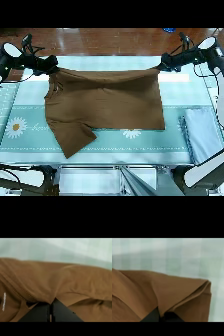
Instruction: Fold the shirts.
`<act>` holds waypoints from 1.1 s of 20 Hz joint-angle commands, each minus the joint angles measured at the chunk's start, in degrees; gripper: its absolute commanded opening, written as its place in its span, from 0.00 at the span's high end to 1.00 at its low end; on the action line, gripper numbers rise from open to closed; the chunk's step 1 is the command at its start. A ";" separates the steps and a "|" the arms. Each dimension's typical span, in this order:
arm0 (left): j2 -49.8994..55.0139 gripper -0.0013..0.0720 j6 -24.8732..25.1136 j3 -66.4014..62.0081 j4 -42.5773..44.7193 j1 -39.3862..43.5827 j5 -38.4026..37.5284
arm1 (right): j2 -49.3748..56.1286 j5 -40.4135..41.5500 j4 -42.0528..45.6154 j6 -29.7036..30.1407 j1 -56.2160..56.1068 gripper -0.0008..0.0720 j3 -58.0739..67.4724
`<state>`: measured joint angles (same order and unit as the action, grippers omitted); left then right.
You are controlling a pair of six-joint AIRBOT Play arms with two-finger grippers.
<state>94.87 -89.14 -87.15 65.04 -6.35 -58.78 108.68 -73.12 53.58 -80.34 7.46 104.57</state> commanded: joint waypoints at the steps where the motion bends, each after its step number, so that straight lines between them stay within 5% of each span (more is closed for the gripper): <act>1: 0.87 0.96 2.75 0.00 3.96 -1.27 -8.63 | 0.85 -8.90 3.26 2.05 1.05 0.95 -0.59; 10: 0.96 0.93 2.73 6.58 5.79 -2.86 -11.72 | 1.14 -8.68 6.69 1.90 0.52 0.94 -11.98; 11: 1.03 0.77 2.78 6.95 5.55 -2.54 -12.00 | 1.14 -8.00 6.91 0.94 0.44 0.72 -12.09; 12: 1.05 0.43 2.84 7.06 5.55 -2.03 -13.07 | 1.07 -7.67 6.51 0.15 0.46 0.41 -12.07; 13: 1.01 0.29 4.00 6.88 5.70 -1.64 -14.49 | 0.87 -7.93 6.14 0.02 0.48 0.43 -12.04; 18: -2.86 0.29 4.48 7.56 12.48 -4.48 -25.99 | -6.97 -11.28 14.86 -1.44 4.24 0.43 -12.31; 22: -16.98 0.29 6.49 27.06 10.93 -11.72 -18.29 | -21.57 -4.70 11.41 -1.49 9.70 0.43 -28.59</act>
<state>86.11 -83.72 -71.09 75.79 -13.72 -80.25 95.98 -82.67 66.15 -81.49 13.91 85.54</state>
